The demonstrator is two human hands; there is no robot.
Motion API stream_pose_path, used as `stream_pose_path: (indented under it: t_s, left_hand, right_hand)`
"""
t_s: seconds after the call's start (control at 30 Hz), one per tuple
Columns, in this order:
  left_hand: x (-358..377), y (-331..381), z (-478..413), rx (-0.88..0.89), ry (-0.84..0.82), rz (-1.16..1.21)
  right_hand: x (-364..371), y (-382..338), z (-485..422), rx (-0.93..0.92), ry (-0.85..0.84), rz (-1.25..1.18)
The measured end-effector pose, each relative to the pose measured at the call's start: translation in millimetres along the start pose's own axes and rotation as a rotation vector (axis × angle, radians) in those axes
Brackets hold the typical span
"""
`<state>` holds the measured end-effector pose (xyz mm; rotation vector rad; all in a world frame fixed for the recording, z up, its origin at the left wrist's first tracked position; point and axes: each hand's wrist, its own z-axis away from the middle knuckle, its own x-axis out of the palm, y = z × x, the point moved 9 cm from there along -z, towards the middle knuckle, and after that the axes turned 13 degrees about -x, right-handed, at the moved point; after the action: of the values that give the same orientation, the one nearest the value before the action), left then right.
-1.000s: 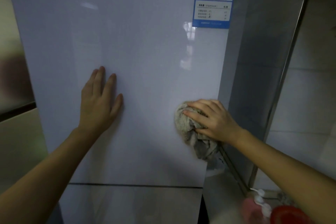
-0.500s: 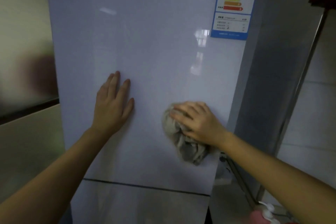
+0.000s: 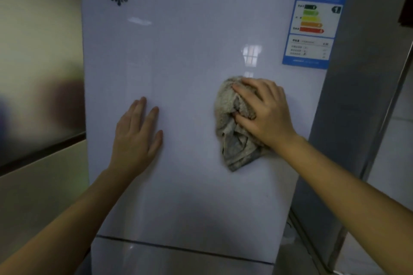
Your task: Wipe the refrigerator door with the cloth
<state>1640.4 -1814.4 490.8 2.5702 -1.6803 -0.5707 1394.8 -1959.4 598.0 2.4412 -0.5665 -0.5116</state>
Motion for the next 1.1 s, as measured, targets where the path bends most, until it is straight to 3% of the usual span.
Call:
stream_pose_path:
  t_s: [0.37,0.67,0.87,1.1]
  left_hand:
    - [-7,-7,-16,0.095,0.046,0.08]
    - [-29,-60,-65,0.081,0.113,0.036]
    - [-26,-70,-68,0.134,0.129,0.016]
    - [-22,-81,-63,0.202,0.103,0.009]
  right_hand:
    - [-1,-2,-8,0.012,0.06,0.062]
    - [4,5,-71,0.102,0.132,0.076]
    - [24,-1,-146,0.164,0.217,0.054]
    - [85,-54,-292,0.028,0.214,-0.023]
